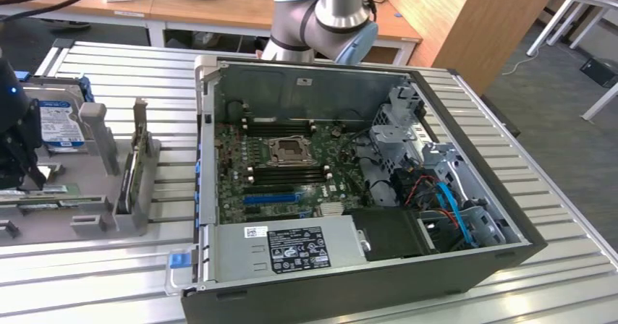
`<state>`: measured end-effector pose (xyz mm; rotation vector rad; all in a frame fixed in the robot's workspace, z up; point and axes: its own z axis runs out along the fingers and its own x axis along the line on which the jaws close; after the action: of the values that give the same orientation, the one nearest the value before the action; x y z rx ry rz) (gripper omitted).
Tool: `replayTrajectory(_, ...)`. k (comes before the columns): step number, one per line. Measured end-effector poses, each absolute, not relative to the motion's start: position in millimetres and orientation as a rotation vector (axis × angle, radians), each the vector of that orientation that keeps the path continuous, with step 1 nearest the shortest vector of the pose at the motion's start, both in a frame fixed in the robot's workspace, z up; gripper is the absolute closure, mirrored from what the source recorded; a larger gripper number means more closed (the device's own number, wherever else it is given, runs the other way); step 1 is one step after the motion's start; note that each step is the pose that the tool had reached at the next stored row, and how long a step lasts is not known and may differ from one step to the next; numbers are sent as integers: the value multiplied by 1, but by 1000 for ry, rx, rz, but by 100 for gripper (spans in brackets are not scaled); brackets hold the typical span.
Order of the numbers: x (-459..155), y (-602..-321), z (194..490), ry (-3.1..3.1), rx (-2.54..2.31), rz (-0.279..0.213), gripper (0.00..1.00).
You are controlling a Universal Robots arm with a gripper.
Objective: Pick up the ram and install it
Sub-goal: 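Pick up the ram and move it above insertion slot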
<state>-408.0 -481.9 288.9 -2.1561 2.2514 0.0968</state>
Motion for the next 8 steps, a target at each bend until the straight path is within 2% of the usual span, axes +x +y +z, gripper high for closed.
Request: replayTrajectory(8, -408, -482, 311, 2251, -2156, 97, 88)
